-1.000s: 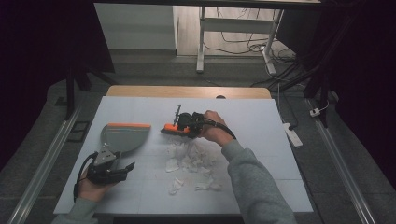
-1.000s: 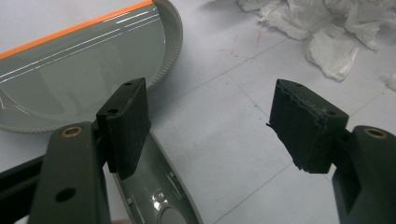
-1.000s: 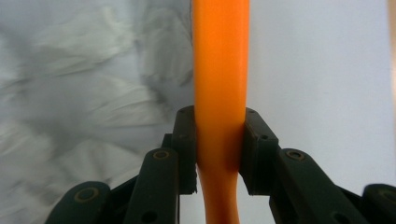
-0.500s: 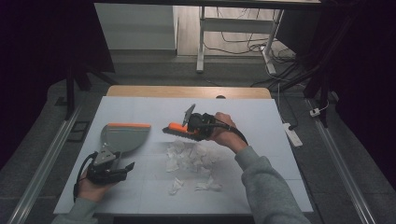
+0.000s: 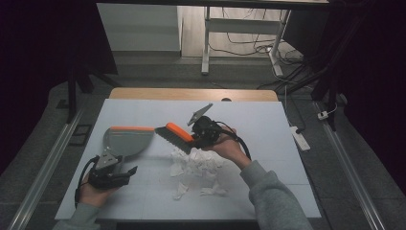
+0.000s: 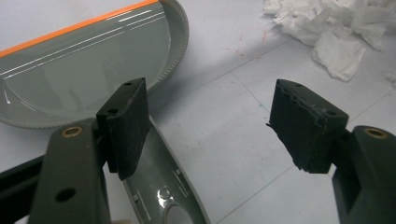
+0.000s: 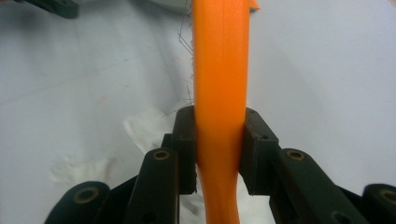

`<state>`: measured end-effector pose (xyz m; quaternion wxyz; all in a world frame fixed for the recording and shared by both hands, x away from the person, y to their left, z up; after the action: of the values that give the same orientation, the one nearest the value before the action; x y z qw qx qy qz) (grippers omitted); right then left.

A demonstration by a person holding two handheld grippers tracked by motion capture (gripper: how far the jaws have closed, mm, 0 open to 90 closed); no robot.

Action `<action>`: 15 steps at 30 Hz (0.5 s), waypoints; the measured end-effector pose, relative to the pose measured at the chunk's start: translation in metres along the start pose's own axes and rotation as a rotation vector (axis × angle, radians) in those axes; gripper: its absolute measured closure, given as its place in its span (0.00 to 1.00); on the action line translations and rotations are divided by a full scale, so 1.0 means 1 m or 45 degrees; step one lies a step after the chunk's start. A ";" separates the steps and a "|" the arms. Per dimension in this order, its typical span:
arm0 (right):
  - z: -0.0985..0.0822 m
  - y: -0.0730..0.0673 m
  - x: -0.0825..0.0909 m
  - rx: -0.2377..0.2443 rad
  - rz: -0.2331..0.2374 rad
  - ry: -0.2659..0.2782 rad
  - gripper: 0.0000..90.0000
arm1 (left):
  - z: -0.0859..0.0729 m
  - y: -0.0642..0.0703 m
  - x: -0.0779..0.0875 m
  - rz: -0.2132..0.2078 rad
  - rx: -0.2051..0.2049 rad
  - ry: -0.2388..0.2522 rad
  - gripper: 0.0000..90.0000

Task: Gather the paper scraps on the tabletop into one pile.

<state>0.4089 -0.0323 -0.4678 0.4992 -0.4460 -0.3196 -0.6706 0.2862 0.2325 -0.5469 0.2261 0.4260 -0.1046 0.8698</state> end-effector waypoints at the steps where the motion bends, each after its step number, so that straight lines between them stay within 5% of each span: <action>1: 0.002 -0.002 -0.003 -0.012 0.016 0.002 0.78 | 0.000 0.000 0.000 0.000 0.001 0.000 0.33; 15: 0.011 -0.022 -0.023 -0.110 0.103 -0.044 0.78 | -0.001 0.000 -0.001 -0.005 -0.005 -0.007 0.33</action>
<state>0.3929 -0.0077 -0.4839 0.5007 -0.4911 -0.2807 -0.6552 0.2863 0.2324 -0.5484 0.2281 0.4283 -0.1060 0.8679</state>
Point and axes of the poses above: each handheld gripper's, and its own axes: x roughly backward along the jaws, z roughly out of its top, y roughly to its right, the point moved 5 cm from there along -x, roughly forward along the jaws, and after that the axes turned 12 degrees about -y, right-handed, at the moved point
